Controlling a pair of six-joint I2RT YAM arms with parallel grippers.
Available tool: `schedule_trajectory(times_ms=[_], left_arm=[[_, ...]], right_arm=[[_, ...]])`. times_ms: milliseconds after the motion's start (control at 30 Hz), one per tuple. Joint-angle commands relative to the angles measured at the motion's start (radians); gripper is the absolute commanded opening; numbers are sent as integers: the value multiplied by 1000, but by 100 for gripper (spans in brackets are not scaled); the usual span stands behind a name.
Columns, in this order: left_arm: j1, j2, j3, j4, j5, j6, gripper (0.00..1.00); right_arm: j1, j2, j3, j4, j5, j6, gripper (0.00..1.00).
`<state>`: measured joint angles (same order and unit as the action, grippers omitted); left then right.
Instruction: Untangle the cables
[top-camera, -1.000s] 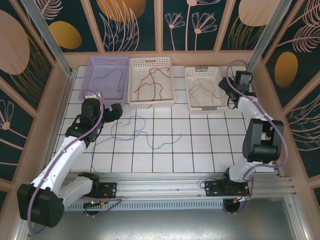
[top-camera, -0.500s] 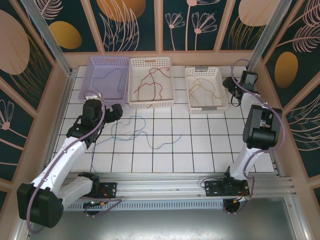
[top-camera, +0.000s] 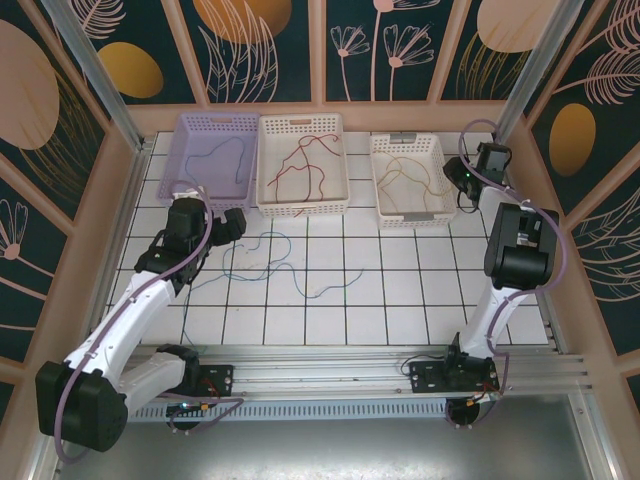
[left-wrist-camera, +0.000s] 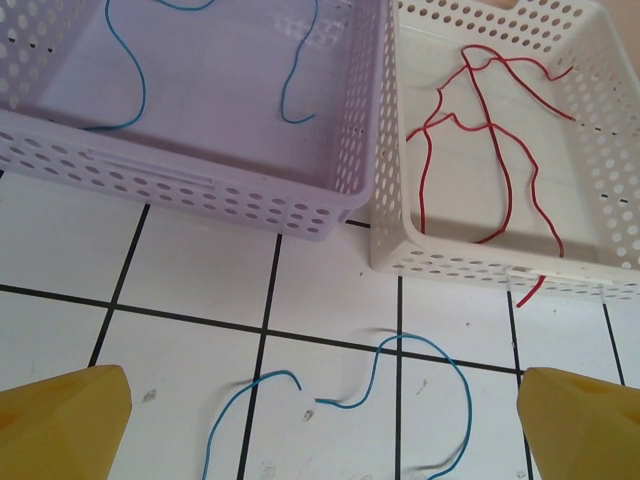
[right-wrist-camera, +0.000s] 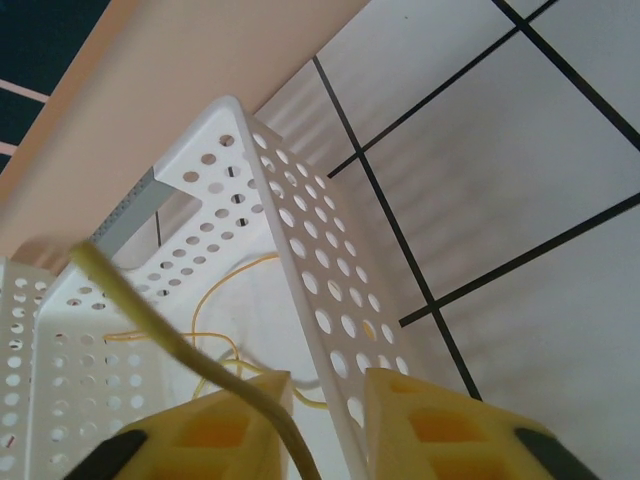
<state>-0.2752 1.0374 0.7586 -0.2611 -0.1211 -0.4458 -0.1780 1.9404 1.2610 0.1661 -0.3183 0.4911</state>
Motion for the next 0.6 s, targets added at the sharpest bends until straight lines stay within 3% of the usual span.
schedule_trajectory(times_ms=[0, 267, 567], left_arm=[[-5, 7, -2, 25, -17, 19, 98], [-5, 9, -3, 23, -14, 19, 99], [-5, 6, -2, 20, -11, 19, 99]], right_arm=[[-8, -23, 15, 27, 16, -3, 19], [-3, -59, 0, 4, 52, -12, 0], [122, -117, 46, -70, 169, -124, 0]])
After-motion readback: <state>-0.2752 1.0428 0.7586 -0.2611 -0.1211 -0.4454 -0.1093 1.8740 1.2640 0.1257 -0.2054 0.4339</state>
